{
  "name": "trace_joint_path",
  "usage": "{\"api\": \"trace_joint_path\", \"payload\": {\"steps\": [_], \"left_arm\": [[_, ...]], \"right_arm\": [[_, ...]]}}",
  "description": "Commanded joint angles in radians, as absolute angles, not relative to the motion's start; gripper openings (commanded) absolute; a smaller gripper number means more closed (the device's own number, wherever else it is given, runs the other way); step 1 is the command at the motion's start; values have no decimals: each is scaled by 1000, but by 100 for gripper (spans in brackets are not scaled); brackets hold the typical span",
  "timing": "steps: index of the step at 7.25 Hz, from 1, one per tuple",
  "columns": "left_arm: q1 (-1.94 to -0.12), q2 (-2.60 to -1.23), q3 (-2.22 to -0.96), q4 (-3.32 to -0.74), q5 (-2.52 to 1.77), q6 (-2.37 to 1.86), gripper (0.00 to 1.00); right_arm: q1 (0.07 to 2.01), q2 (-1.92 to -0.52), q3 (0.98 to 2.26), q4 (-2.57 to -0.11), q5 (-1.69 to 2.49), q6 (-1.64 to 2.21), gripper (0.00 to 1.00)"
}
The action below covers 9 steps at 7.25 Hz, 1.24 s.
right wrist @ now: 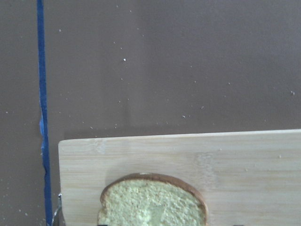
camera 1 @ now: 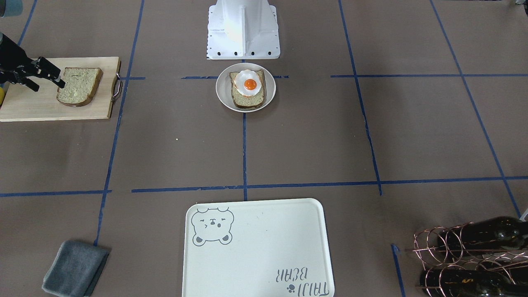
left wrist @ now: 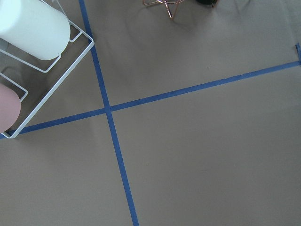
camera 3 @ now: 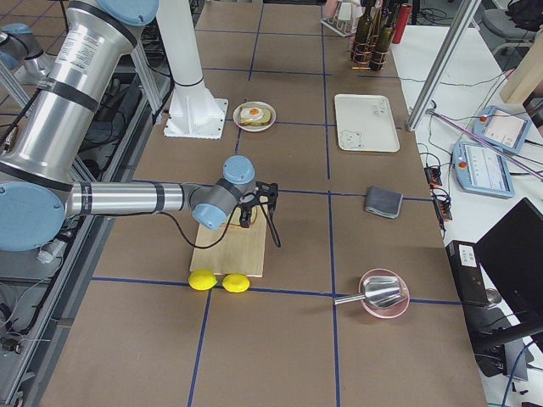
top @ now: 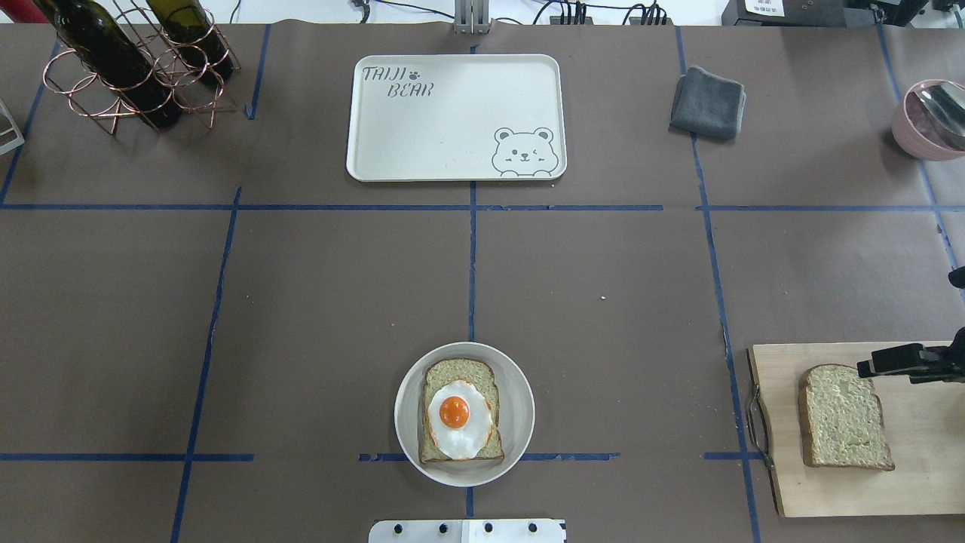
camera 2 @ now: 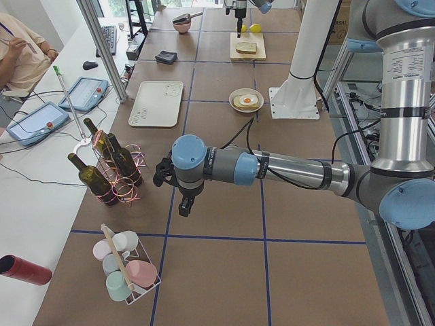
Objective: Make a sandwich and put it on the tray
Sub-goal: 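Reach the right gripper down to the bread slice on the cutting board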
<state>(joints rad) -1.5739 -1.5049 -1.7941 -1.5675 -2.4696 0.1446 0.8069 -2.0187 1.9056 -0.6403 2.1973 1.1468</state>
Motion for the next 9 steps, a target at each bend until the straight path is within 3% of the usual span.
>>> {"api": "trace_joint_path", "payload": {"steps": [1,5,6,7,9], "left_arm": [[-1574,-1506,-1798,-1569,-2470,121,100],[-1574,-1508,-1804,-1569,-2470,118,100],[-1574,-1508,-1804,-1569,-2470,120,100],[-1574,-1508,-1805,-1569,-2470,118,100],[-1574,-1506,-1805,-1569,-2470,120,100]], "right_arm": [[705,-2045,1873,-554,2164,1320,82],[670,-2045,1799,-485,2141,1358,75],[670,-2043,1799,-485,2143,1365,52],[670,-2042,1799,-485,2143,1367,20],[670,-2043,1799,-485,2143,1367,0]]}}
